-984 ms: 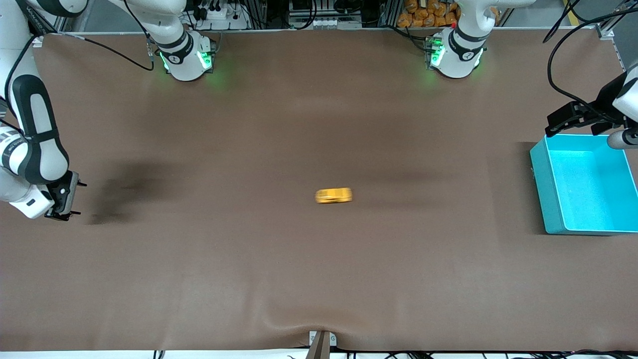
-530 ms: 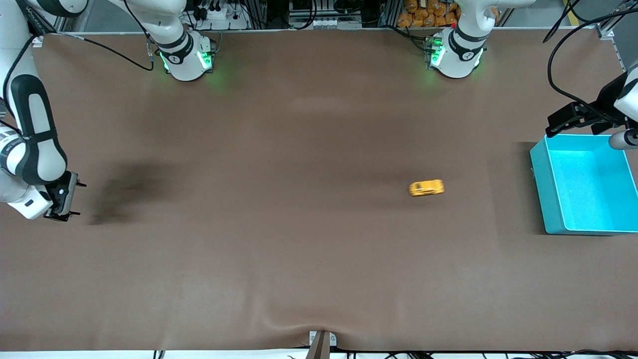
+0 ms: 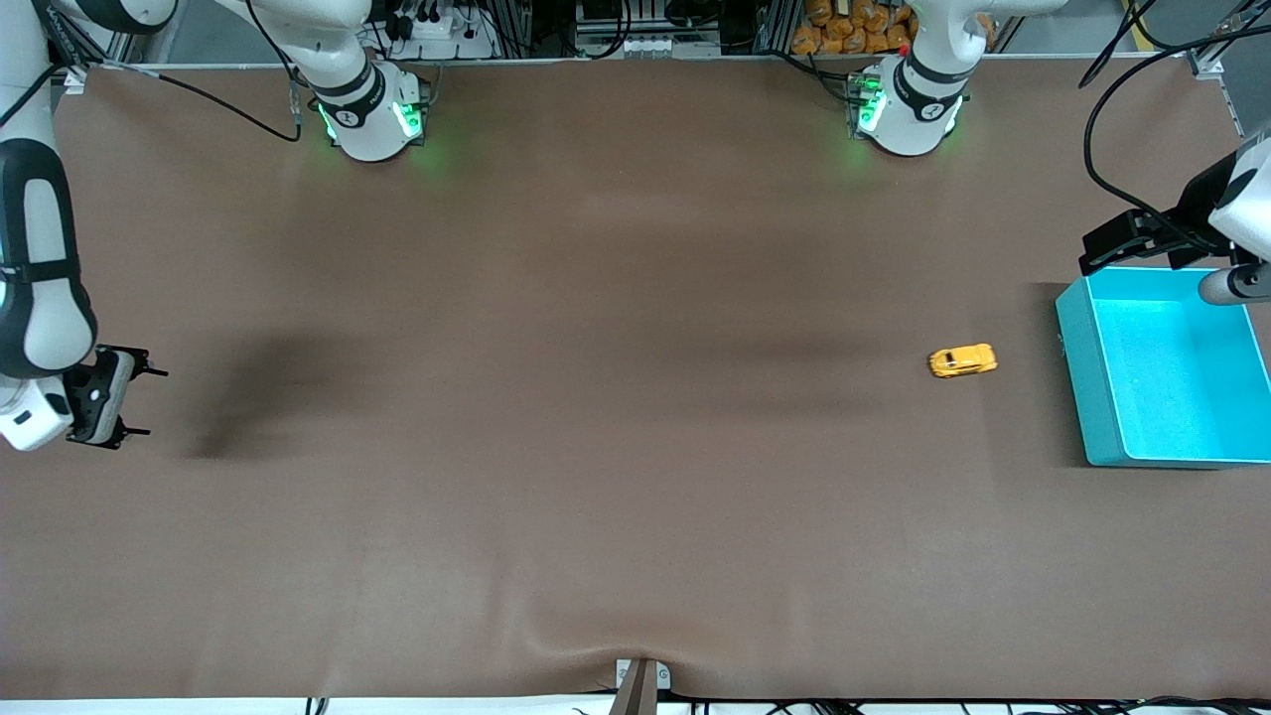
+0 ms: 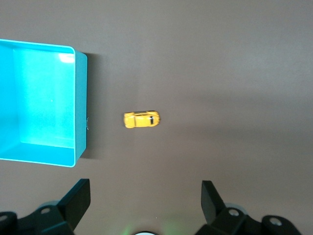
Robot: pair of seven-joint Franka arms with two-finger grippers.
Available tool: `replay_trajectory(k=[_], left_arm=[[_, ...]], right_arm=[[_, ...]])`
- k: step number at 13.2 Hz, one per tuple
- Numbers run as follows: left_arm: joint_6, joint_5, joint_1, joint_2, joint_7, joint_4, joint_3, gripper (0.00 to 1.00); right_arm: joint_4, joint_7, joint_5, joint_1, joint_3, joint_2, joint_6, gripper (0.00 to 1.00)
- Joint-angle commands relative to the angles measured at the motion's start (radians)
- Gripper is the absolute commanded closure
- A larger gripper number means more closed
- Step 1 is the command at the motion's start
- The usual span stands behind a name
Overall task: Wind and store yellow beetle car
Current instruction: 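Retract the right gripper while the left gripper reaches toward the car, then lower the left gripper onto the yellow car and close it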
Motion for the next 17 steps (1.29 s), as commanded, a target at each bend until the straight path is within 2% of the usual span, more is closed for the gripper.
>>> replay_trajectory(k=[1,5,7,9,12,15,17], left_arm=[[-0.008,-0.005,-0.001,0.004,-0.091,-0.027,-0.001,0.0],[0.004,-0.004,0.007,0.044,-0.292,-0.129,-0.009,0.0],[0.065,-0.004,0.05,0.051,-0.393,-0.174,-0.012,0.0],[0.128,-0.001,0.056,0.062,-0.487,-0.269,-0.01,0.0],[0.266,0.041,0.057,0.087,-0.556,-0.396,-0.01,0.0],[0.393,0.041,0.079,0.123,-0.764,-0.452,-0.012,0.0],[0.465,0.041,0.094,0.153,-0.881,-0.479,-0.012,0.0]], right_arm=[[0.112,0.232,0.012,0.05,0.002,-0.053,-0.147,0.0],[0.149,0.682,0.012,0.168,0.002,-0.197,-0.216,0.0],[0.181,0.881,0.011,0.225,0.002,-0.242,-0.242,0.0],[0.23,1.058,0.012,0.259,0.002,-0.262,-0.314,0.0],[0.247,1.207,0.012,0.287,0.004,-0.322,-0.347,0.0],[0.194,1.323,0.009,0.287,0.025,-0.405,-0.363,0.0],[0.186,1.467,-0.002,0.287,0.039,-0.445,-0.456,0.0]])
